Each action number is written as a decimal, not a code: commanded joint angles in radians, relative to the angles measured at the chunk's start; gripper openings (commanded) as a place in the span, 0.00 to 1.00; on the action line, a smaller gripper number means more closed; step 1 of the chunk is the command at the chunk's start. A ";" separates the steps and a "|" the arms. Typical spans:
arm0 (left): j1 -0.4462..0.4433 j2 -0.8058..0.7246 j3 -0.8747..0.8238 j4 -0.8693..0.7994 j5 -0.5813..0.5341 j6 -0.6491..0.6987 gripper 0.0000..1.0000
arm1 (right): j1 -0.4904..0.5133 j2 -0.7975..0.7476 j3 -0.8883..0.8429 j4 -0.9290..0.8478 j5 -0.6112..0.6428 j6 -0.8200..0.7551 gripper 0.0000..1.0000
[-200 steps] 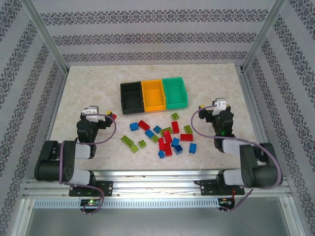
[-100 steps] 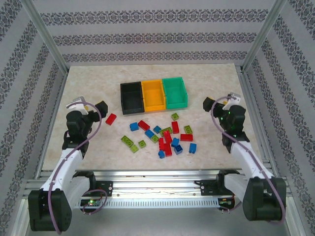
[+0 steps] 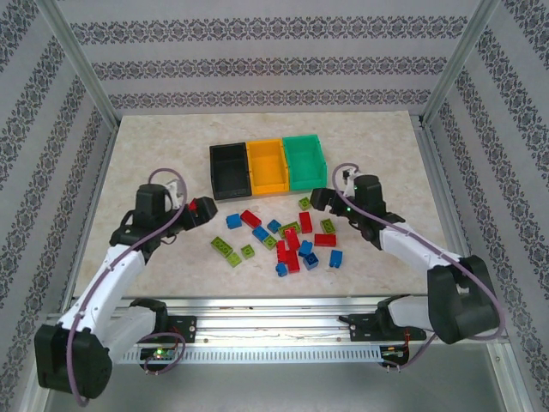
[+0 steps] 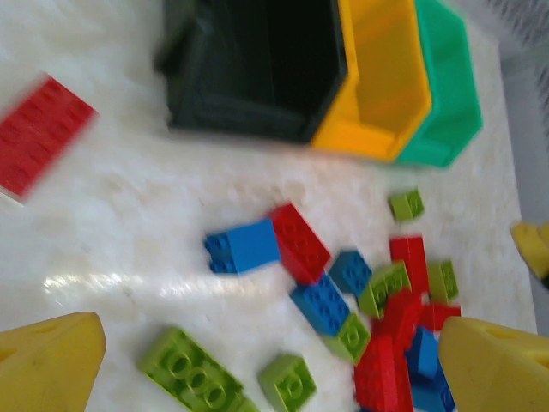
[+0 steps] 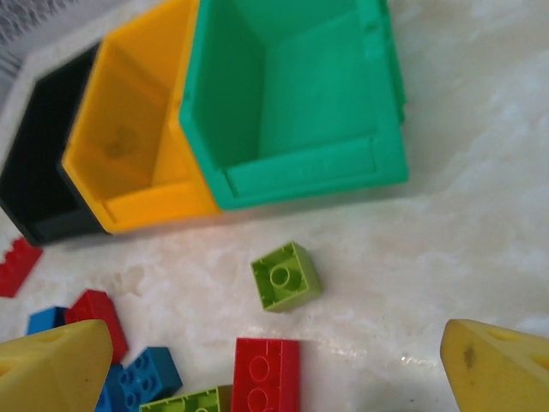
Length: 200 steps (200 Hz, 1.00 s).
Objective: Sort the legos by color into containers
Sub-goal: Pick up the lego from the center of the table.
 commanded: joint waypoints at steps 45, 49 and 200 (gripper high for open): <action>-0.183 0.240 0.190 -0.316 -0.196 0.000 0.95 | 0.120 0.035 0.004 0.041 0.233 -0.058 0.98; -0.186 0.251 0.197 -0.317 -0.198 -0.007 0.93 | 0.123 0.041 0.005 0.042 0.241 -0.061 0.98; -0.338 0.862 0.625 -0.498 -0.377 -0.015 0.83 | 0.148 0.115 0.011 0.068 0.289 -0.069 0.98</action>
